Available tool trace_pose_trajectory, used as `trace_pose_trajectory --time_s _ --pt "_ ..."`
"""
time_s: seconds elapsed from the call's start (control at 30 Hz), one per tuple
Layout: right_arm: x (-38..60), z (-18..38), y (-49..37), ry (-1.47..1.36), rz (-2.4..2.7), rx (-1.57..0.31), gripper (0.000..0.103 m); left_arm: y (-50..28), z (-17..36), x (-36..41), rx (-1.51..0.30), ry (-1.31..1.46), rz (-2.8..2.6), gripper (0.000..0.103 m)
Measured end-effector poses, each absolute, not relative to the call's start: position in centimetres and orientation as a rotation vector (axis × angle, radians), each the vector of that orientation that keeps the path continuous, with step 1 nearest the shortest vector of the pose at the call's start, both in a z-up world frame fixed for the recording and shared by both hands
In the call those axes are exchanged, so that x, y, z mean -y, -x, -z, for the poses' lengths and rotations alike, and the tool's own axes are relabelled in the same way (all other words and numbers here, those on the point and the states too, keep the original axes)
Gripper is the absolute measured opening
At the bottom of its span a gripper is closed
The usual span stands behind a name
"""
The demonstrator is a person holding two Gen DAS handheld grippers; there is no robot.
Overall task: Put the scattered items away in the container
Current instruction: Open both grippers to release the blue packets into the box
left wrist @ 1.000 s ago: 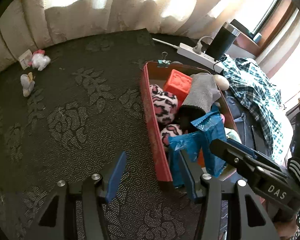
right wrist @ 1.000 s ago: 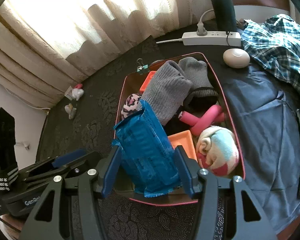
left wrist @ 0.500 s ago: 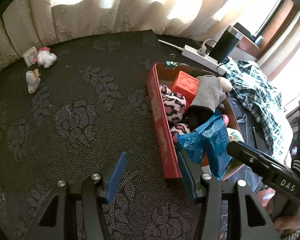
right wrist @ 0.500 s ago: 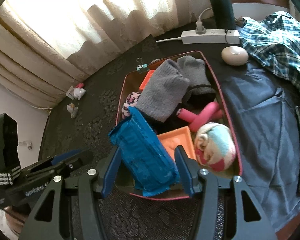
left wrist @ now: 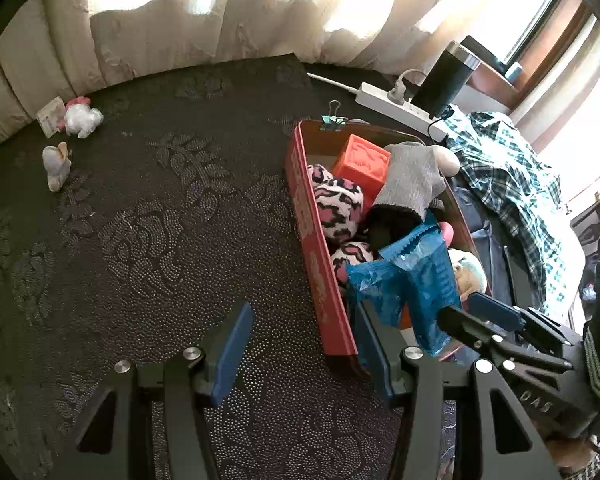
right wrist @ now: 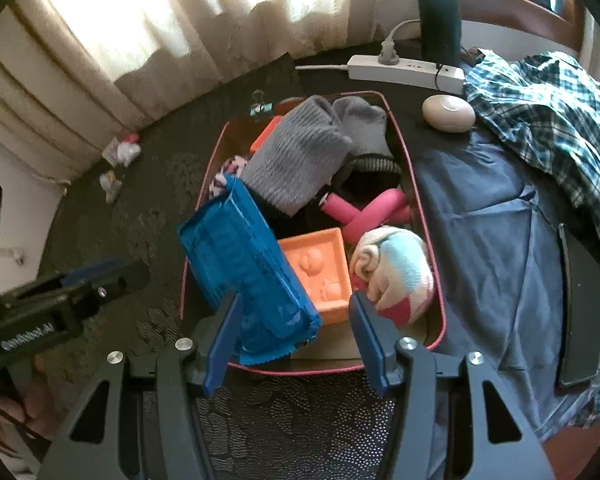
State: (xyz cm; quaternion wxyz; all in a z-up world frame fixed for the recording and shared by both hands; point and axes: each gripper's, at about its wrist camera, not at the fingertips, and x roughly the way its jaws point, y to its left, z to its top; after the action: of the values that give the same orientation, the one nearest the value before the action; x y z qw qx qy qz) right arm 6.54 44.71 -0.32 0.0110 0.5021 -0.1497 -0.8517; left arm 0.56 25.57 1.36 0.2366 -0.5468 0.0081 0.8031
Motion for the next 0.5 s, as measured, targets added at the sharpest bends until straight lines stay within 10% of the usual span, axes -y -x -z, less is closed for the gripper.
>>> trace_pose_trajectory --time_s 0.5 --pt "-42.8 1.1 -5.8 -1.555 2.65 0.219 0.068 -0.5 -1.2 -25.4 -0.027 1.509 -2.203 0.055"
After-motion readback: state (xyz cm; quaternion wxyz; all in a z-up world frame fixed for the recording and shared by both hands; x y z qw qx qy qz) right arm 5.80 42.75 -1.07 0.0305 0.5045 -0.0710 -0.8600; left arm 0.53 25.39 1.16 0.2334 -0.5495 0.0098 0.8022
